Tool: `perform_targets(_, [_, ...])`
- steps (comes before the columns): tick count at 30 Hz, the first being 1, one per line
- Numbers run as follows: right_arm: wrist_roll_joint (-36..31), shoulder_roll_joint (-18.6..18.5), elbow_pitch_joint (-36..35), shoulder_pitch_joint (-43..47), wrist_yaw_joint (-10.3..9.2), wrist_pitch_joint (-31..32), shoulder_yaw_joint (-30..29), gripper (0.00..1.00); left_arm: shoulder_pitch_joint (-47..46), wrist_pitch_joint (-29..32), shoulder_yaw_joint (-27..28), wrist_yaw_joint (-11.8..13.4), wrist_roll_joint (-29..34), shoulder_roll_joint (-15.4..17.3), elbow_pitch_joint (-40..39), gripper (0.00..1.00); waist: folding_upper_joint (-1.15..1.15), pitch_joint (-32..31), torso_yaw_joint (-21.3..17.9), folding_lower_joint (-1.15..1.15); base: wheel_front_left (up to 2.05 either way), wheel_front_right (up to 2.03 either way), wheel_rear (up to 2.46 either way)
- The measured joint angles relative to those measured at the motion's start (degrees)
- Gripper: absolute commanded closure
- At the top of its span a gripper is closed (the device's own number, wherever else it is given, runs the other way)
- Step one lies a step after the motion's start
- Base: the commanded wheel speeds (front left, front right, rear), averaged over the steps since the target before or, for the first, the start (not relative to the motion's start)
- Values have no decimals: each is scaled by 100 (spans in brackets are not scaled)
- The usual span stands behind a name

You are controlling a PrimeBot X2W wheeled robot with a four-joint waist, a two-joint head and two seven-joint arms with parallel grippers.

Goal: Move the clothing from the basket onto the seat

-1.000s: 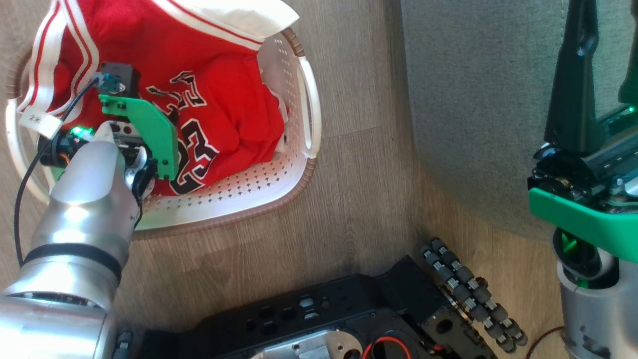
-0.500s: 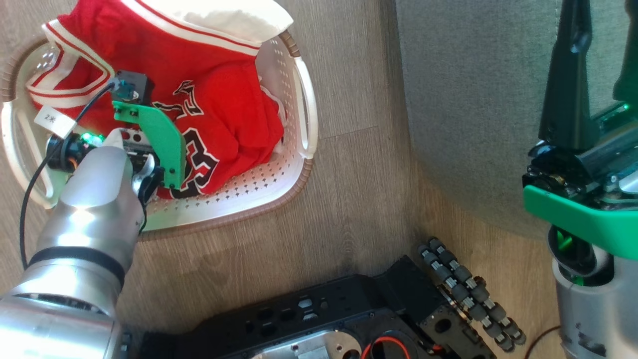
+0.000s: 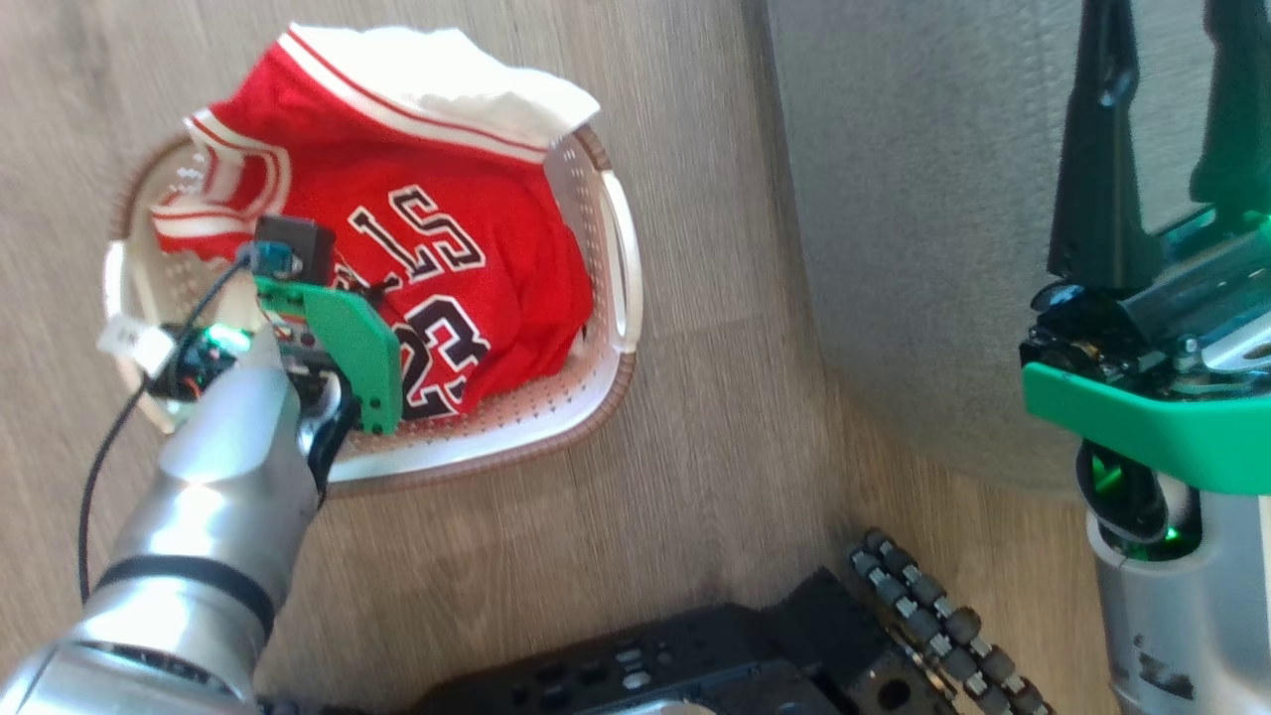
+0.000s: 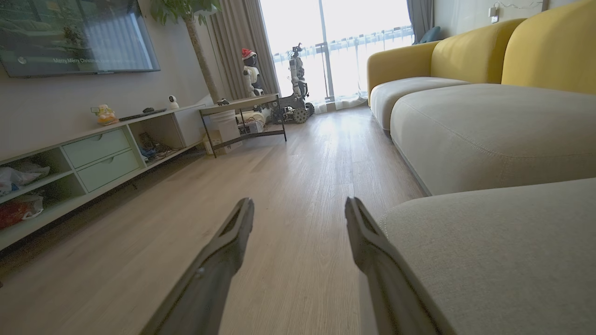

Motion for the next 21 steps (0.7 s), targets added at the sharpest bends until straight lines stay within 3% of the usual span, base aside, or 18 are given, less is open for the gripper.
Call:
perform_targets(11, [60, -94, 409, 401, 0, 0, -7, 0, 840, -955, -404, 0, -535, -56, -316, 100, 0, -1279, 148, 0, 0, 0, 0])
perform_targets(21, [207, -200, 769, 972, 0, 0, 12, 0, 1514, -1295, -701, 0, -915, 20, -881, 100, 0, -2577, 318, 0, 0, 0, 0])
